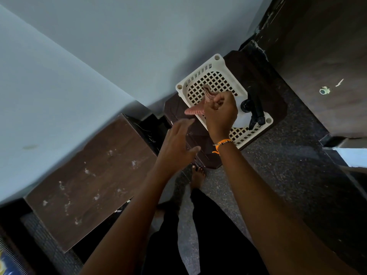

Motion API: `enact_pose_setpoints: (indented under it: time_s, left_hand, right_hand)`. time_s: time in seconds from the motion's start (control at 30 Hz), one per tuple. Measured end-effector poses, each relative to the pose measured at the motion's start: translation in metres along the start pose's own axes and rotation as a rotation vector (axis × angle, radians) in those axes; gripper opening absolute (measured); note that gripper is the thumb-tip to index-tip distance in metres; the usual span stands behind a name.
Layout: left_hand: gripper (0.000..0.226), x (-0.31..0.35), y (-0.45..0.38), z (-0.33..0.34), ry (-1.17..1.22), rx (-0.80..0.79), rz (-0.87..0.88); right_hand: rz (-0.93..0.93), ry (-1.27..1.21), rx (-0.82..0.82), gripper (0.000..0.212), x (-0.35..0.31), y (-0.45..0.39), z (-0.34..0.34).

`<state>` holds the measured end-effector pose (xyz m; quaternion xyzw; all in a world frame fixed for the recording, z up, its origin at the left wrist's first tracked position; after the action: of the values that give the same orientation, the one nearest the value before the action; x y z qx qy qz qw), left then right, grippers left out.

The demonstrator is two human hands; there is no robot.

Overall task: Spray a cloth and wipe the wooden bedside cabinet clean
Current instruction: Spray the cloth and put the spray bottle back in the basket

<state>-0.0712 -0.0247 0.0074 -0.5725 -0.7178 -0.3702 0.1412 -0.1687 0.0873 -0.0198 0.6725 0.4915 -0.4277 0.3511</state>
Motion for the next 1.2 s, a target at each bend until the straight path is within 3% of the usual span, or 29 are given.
enact_pose_setpoints:
  time_s: [0.1,0.23,0.4,0.47,0.53,0.6,0.67,0.73,0.87,1.0,1.1,1.2]
  left_hand:
    - [0.08,0.017,-0.009,-0.008,-0.212,0.132,0.1]
    - [0.039,0.018,-0.012,-0.018,-0.139,0.325,-0.091]
    - [0.021,0.001,-0.012,-0.012,0.077,0.149,-0.109]
    - [0.017,-0.005,-0.006,-0.008,0.221,0.069,-0.17]
    - [0.011,-0.009,0.002,-0.004,0.545,-0.015,-0.331]
    - [0.021,-0.008,0.011,0.004,0.887,-0.106,-0.531]
    - [0.034,-0.001,0.02,0.011,1.161,-0.198,-0.665]
    - [0.034,0.006,0.025,0.014,1.338,-0.24,-0.7]
    - [0.026,0.011,0.026,0.013,1.546,-0.224,-0.698]
    - [0.028,0.016,0.026,0.013,1.615,-0.239,-0.669]
    - [0.029,0.016,0.025,0.012,1.664,-0.234,-0.638]
    - [0.03,0.014,0.025,0.012,1.702,-0.22,-0.602]
  right_hand:
    - [-0.039,-0.151,-0.097,0.019,-0.022,0.015,-0.008]
    - [0.01,-0.325,-0.325,0.021,-0.038,0.036,-0.013]
    - [0.249,-0.44,-0.503,0.021,-0.008,0.051,-0.027]
    - [0.361,-0.34,-0.403,0.025,0.015,0.055,-0.042]
    - [0.425,-0.185,-0.207,0.021,0.034,0.052,-0.062]
    - [0.412,-0.064,-0.062,0.014,0.045,0.042,-0.078]
    - [0.338,-0.003,-0.009,0.027,0.048,0.029,-0.085]
    - [0.26,0.019,-0.039,0.041,0.045,0.013,-0.085]
    - [0.276,-0.051,-0.278,0.048,0.041,-0.015,-0.074]
    - [0.204,0.006,-0.345,0.043,0.039,-0.027,-0.078]
    - [0.221,0.001,-0.317,0.049,0.038,-0.015,-0.073]
    - [0.239,-0.03,-0.168,0.059,0.037,0.002,-0.061]
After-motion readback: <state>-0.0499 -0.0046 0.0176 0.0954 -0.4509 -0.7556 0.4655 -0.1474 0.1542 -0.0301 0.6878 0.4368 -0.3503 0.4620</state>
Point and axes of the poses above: each hand's wrist, its own y-axis away from the middle knuckle, its own z-axis out of the palm, x = y × z, the point moved 5 cm from there along -y, towards the middle knuckle, and after that the axes turned 4 degrees about -y, right-handed, at the moved point
